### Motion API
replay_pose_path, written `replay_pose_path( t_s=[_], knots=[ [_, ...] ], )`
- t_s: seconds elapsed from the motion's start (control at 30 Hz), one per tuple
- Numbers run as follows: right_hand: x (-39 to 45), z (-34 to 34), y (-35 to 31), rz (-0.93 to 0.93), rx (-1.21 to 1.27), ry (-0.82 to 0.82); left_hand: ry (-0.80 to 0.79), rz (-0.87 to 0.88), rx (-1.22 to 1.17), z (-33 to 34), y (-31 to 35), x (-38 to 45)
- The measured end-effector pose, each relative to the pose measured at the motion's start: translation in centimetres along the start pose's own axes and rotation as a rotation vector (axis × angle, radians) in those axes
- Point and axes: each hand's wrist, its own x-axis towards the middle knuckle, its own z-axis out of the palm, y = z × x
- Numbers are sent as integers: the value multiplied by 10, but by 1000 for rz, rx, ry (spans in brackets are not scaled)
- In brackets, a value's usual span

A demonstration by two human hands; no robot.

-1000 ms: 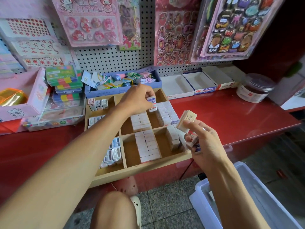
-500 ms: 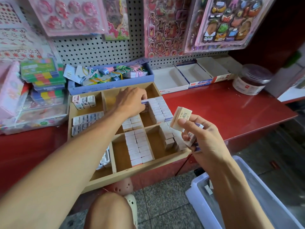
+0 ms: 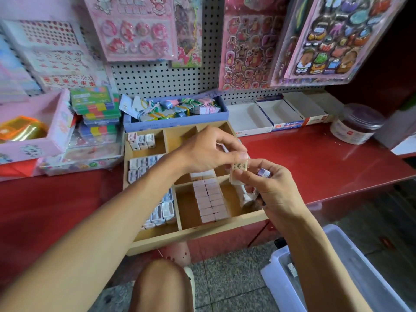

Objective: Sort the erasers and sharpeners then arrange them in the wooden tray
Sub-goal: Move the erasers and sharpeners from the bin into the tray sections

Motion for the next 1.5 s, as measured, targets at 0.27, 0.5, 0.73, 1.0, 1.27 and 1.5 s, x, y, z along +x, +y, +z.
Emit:
replay_pose_path(
  t_s=[0.27,0.5,0.73,1.0,1.27,1.5],
  knots=[
    [-1,19,2,80,144,7,-13,-109,-108,-26,-10,-22],
    [4,11,1,219,578,101,223,-249,186,-60,-44,-25],
    [5,11,-1,234,638,136,317,-247,489,-62,-63,-21],
    [8,11,8,209,624,149,237,-267,575,-54,-80,-17],
    [8,14,12,133,598,165,305,-197,769,-41,-79,-17],
    [1,11,14,111,533,183,234,-279,774,-44,-84,-20]
  ],
)
